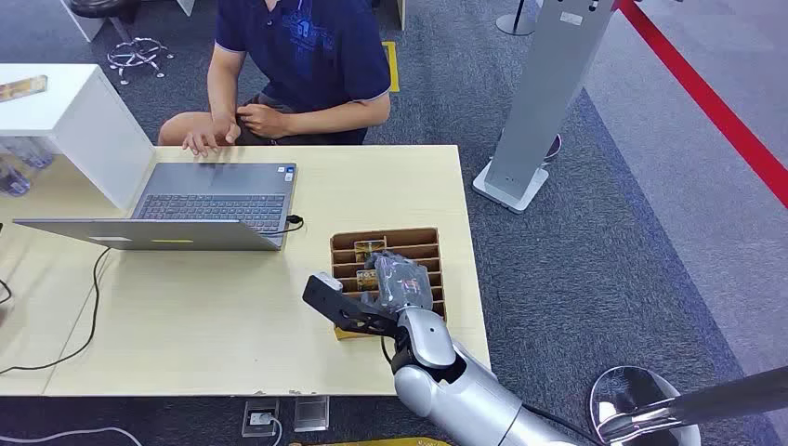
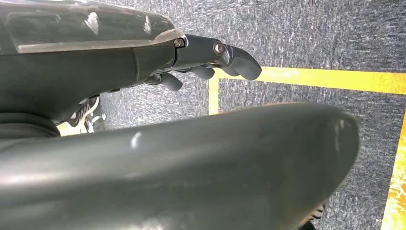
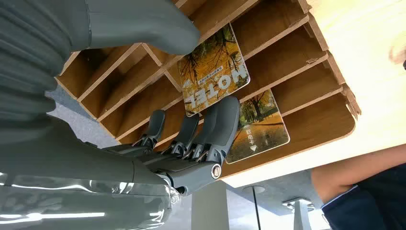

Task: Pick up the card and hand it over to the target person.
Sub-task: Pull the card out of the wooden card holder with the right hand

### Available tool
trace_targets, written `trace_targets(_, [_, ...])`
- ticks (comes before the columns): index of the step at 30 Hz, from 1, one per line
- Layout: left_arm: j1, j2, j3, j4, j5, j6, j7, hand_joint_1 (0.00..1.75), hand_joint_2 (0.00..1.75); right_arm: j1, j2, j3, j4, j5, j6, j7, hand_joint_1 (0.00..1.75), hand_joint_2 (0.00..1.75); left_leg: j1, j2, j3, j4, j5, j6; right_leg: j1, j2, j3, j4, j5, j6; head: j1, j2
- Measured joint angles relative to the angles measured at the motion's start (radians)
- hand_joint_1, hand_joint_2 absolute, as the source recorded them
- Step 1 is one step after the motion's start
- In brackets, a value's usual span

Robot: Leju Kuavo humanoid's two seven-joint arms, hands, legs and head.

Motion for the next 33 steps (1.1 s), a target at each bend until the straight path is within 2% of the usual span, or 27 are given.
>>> trace_targets(10, [0.0,-0.001,0.003,-0.001,0.003,0.0,0.0,0.0,0.0,0.0,0.0,-0.001,0.0,-0.001,-0.001,-0.003,0.92,1.75,0.0,0.0,0.0,0.0,0.0,0.0,0.0,0.0,0.0,0.0,0.0,0.0,0.0,0.0])
trace_targets(16, [0.0,0.0,0.003,-0.001,0.003,0.0,0.001,0.0,0.0,0.005,-0.003,-0.007,-0.003,0.0,-0.007,0.0,1.06,1.75,0.0,0.0,0.0,0.0,0.0,0.0,0.0,0.0,0.0,0.0,0.0,0.0,0.0,0.0])
trace_targets(26, [0.0,0.002,-0.002,0.0,-0.003,0.001,-0.001,0.0,0.0,0.014,-0.006,-0.019,-0.021,0.008,-0.011,0.004,1.71,1.75,0.0,-0.001,0.0,0.0,0.0,0.0,0.0,-0.001,0.0,0.0,0.0,0.0,0.0,0.0])
trace_targets(33, [-0.001,0.005,-0.013,0.0,-0.016,0.008,-0.007,0.0,0.0,0.015,-0.007,-0.02,-0.025,0.007,-0.015,-0.005,1.75,1.75,0.0,0.0,0.0,0.0,0.0,0.0,0.0,0.0,0.0,0.0,0.0,0.0,0.0,0.0])
